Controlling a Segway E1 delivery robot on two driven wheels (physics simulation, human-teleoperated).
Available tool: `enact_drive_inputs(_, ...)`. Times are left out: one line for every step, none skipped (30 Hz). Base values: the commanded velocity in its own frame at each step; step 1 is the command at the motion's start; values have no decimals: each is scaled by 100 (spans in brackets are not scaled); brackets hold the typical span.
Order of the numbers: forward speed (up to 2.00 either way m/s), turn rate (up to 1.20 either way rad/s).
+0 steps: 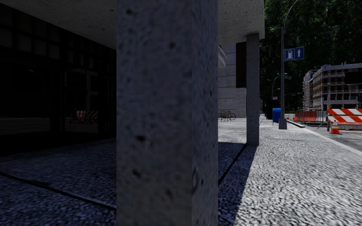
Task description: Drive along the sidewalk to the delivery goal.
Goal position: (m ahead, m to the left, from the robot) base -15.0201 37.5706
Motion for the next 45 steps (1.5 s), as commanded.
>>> enact_drive_inputs(0, 0)
enact_drive_inputs(0, 0)
enact_drive_inputs(0, 0)
enact_drive_inputs(0, 0)
enact_drive_inputs(0, 0)
enact_drive_inputs(0, 0)
enact_drive_inputs(0, 0)
enact_drive_inputs(0, 0)
enact_drive_inputs(0, 0)
enact_drive_inputs(0, 2)
enact_drive_inputs(0, 2)
enact_drive_inputs(0, 14)
enact_drive_inputs(0, 25)
enact_drive_inputs(0, 35)
enact_drive_inputs(0, 35)
enact_drive_inputs(0, 37)
enact_drive_inputs(0, 38)
enact_drive_inputs(0, 38)
enact_drive_inputs(0, 38)
enact_drive_inputs(0, 38)
enact_drive_inputs(0, 38)
enact_drive_inputs(0, 38)
enact_drive_inputs(0, 38)
enact_drive_inputs(0, 38)
enact_drive_inputs(0, 38)
enact_drive_inputs(0, 38)
enact_drive_inputs(0, 38)
enact_drive_inputs(0, 38)
enact_drive_inputs(0, 38)
enact_drive_inputs(0, 38)
enact_drive_inputs(0, 38)
enact_drive_inputs(0, 38)
enact_drive_inputs(0, 38)
enact_drive_inputs(0, 38)
enact_drive_inputs(0, 38)
enact_drive_inputs(0, 38)
enact_drive_inputs(0, 38)
enact_drive_inputs(0, 38)
enact_drive_inputs(0, 38)
enact_drive_inputs(0, 38)
enact_drive_inputs(0, 38)
enact_drive_inputs(0, 38)
enact_drive_inputs(0, 38)
enact_drive_inputs(0, 38)
enact_drive_inputs(0, 38)
